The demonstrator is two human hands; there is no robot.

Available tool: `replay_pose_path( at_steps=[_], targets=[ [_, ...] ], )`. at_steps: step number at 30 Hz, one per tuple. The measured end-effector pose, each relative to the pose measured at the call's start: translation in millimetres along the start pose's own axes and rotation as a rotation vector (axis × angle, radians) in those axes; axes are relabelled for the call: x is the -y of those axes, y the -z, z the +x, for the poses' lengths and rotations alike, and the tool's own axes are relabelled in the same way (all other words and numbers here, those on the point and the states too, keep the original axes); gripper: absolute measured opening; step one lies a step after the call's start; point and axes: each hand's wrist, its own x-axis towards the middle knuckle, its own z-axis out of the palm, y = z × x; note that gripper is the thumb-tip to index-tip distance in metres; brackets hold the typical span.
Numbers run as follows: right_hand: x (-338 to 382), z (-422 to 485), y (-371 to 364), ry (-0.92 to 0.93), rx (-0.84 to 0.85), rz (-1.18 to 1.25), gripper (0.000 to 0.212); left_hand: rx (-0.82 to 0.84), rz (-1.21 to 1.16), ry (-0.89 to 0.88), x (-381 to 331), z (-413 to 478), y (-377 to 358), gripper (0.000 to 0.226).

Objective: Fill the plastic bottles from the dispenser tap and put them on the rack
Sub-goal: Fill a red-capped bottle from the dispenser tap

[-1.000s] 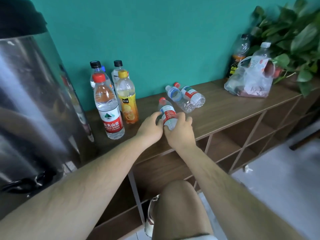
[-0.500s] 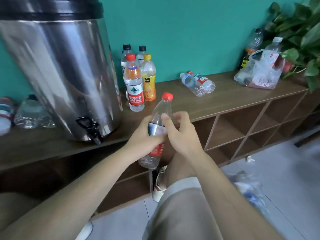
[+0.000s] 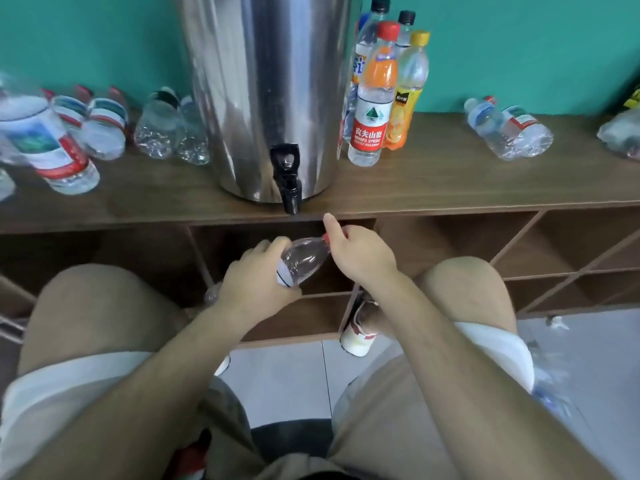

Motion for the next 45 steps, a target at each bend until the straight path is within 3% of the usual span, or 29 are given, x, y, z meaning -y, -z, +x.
replay_pose_path(
  at_steps=[2,4,6,10,14,20,24,26,30,35,41,45],
  targets=[
    [2,9,-16,-0.011,0.065,-0.046,0.075,-0.061,0.204,-0.037,6,6,-2,0.064],
    [1,14,-26,0.011,0.074,0.007,0.069,-0.094,0.247,-0.046,11,11,-1,0.065],
    [2,17,-29,0.096,0.028,0.114,0.065,-0.076,0.159,-0.023,18,15,5,0.066],
    [3,11,-21,0.435,-0.119,0.199,0.058,0.050,-0.127,0.032,26,17,24,0.068],
    [1,6,-10,0.570,-0.054,0.202,0.052,0.104,-0.252,0.035,28,17,36,0.066],
    [-3,7,-4,0.522,0.117,0.197,0.035,0.144,-0.282,0.081,31,16,35,0.062],
    [-5,9,0,0.533,0.191,0.335,0.005,0.238,-0.362,0.137,32,17,32,0.060],
    [-7,12,2,0.548,0.195,0.409,0.020,0.300,-0.402,0.153,32,18,32,0.058],
    [-10,19,14,0.626,0.033,0.519,0.039,0.333,-0.526,0.242,34,23,32,0.062],
    [-14,41,22,0.445,-0.320,0.493,0.023,0.319,-0.660,0.291,27,25,22,0.064],
    [-16,64,17,0.360,-0.383,0.207,0.016,0.261,-0.749,0.254,17,25,3,0.070],
    [-14,69,15,0.316,-0.350,0.168,0.020,0.226,-0.764,0.210,13,25,0,0.072]
  ],
)
